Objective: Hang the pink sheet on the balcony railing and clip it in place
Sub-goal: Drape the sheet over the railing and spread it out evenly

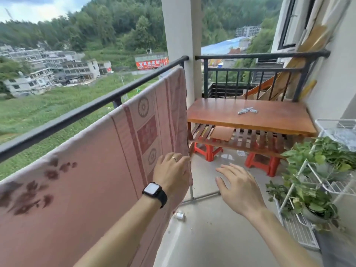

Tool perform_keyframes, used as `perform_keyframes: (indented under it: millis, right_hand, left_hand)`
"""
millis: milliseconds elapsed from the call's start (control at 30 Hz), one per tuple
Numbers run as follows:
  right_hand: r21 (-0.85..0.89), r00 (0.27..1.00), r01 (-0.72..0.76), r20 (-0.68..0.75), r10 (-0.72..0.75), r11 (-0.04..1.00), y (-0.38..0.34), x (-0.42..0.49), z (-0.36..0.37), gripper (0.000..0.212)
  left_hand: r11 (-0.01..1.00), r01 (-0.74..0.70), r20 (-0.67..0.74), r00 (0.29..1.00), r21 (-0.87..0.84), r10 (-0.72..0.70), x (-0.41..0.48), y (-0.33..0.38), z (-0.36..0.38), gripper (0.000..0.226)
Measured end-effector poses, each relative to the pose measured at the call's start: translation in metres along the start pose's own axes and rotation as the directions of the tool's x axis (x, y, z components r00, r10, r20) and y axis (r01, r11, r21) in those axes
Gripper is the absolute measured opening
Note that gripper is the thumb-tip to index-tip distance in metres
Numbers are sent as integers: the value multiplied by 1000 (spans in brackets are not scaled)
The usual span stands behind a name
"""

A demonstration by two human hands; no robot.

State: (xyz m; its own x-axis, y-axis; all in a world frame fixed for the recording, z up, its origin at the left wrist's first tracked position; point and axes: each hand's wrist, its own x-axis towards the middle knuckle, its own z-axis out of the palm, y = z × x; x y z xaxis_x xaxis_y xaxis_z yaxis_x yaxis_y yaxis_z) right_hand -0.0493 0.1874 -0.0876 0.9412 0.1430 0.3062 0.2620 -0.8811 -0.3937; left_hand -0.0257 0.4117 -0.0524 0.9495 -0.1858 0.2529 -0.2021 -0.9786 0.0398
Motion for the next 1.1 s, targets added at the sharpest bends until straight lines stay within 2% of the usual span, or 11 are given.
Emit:
perform_keyframes:
  millis: [133, 267, 433, 567, 700, 767, 833, 933, 1033, 1100]
  right_hand:
    - [42, 996, 64, 67, -67, 997, 53, 104, 3, 38]
    - [106, 988, 93, 114, -105, 990, 91, 198, 7, 39]
    - [185, 970, 142, 168, -173, 972, 113, 308, 30, 40]
    - [270, 952, 159, 213, -220, 950, 119, 398, 65, 46]
    - [410, 927, 131, 272, -258, 903, 110, 485, 103, 50]
    - [481, 902, 126, 309, -302, 868, 104, 526, 119, 53]
    - [558, 884, 116, 320, -342, 821, 100, 560, 135, 55]
    - [675, 872, 126, 274, -406, 726, 92, 601, 155, 46]
    - [765, 873, 242, 96, -477, 597, 84, 630, 177, 18]
    - [795, 849, 315, 8, -528, 519, 85, 641, 189, 11]
  left_hand:
    - [996, 58, -36, 998, 61, -55, 108, 4, 7, 43]
    - [986, 128, -144, 983, 104, -113, 198, 0, 5, 42]
    - [968, 191, -294, 946, 165, -136, 302, -14, -10, 36]
    - [939, 253, -351, 922, 232, -162, 389, -43, -24, 40]
    - [899, 390, -311, 895, 200, -319, 468, -72, -37, 55]
    - [856, 495, -209, 862, 148, -462, 505, -85, -44, 61]
    - [810, 581, -88, 814, 85, -574, 537, -94, -48, 55]
    - [787, 607, -16, 791, -107, -612, 570, -102, -48, 30]
    - [800, 580, -109, 795, -154, -597, 586, -108, -41, 23]
    - [801, 577, -176, 782, -158, -598, 591, -106, -37, 21]
